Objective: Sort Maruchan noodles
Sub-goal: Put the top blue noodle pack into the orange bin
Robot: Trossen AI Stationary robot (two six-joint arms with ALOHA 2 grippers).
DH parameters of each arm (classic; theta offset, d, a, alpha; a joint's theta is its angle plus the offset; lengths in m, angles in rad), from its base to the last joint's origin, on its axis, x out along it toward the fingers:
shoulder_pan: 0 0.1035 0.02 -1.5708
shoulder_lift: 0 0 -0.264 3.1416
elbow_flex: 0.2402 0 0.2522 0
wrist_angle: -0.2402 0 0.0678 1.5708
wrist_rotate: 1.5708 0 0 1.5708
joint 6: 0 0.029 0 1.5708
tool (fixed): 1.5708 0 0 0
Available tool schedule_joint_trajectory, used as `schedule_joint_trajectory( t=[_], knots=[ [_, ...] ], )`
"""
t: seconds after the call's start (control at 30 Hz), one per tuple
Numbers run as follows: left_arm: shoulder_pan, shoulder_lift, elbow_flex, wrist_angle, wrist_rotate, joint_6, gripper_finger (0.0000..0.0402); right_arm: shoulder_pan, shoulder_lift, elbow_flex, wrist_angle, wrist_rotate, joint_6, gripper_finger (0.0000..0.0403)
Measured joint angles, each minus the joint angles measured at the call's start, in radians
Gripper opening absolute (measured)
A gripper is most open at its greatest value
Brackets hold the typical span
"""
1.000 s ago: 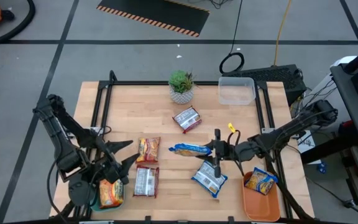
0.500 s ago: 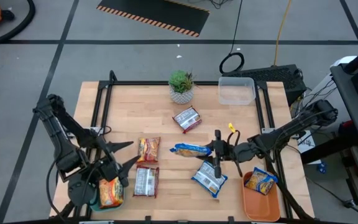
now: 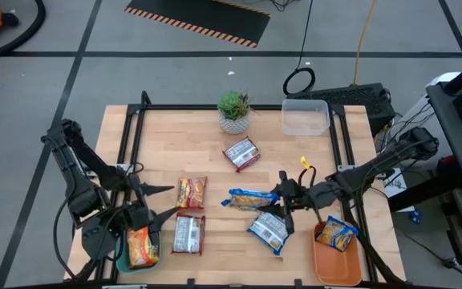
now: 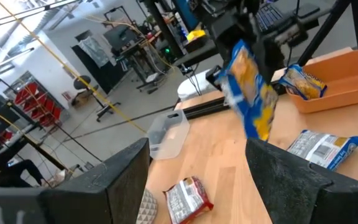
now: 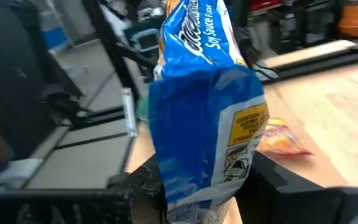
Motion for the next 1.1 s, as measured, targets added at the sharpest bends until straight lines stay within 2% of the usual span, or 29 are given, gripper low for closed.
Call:
schedule_joint_trajectory(
  t=[0.1, 0.33, 0.47, 0.67, 0.8, 1.1],
  knots=[
    [0.0, 0.0, 0.0, 0.0, 0.0, 0.0, 0.0271, 0.013, -0.002, 0.056, -0.065, -0.007, 0.004, 0.0113],
    [-0.013, 0.0, 0.0, 0.0, 0.0, -0.005, 0.0271, 0.051, 0.004, 0.274, -0.515, -0.006, 0.16, 0.0113],
    [-0.014, 0.0, 0.0, -0.001, 0.0, -0.003, 0.0271, 0.08, 0.01, 0.369, -0.7, -0.013, 0.234, 0.0113],
    [-0.014, 0.0, 0.0, -0.001, 0.0, -0.004, 0.0271, 0.091, 0.01, 0.435, -0.856, -0.147, 0.338, 0.0114],
    [-0.014, 0.0, 0.0, 0.001, 0.0, -0.006, 0.0271, 0.091, 0.01, 0.446, -0.989, -0.297, 0.513, 0.0114],
    [-0.014, 0.0, 0.0, 0.001, 0.0, -0.006, 0.0271, 0.091, 0.011, 0.446, -1.281, -0.546, 0.872, 0.0114]
  ],
)
